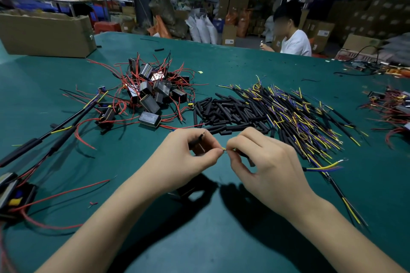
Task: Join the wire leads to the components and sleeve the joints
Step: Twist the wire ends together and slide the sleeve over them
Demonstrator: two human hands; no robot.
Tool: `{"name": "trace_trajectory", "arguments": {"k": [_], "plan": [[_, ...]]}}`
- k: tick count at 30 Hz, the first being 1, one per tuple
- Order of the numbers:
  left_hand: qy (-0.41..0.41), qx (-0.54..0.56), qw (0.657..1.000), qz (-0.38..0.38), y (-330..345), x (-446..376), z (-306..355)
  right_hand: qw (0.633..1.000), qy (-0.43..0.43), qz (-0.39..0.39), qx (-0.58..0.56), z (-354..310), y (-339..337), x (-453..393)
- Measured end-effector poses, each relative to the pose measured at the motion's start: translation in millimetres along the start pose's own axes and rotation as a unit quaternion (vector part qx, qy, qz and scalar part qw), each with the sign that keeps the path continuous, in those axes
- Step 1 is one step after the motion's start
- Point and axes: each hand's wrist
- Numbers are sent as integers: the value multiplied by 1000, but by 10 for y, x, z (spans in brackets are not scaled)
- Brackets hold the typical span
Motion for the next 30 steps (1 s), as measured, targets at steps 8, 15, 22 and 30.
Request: {"name": "trace_trajectory", "arguments": {"k": [8,15,22,30], "plan": [[185,-191,964,4,8,0,-5,971,134,-84,-176,23,-41,-25],[254,-271,928,-37,33,29,45,864,293,-215,-348,103,-157,-110],[335,-354,871,-58,116,23,92,655,443,-351,-502,215,-191,-93],[179,-226,957,37,65,-5,-60,742,377,-266,-486,288,-95,-51]]}}
Point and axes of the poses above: each hand's wrist, its own x-axis away from the middle knuckle, its own y-axis out of the palm, z = x × y, and after that the axes turned 2 degrees about y, right-handed
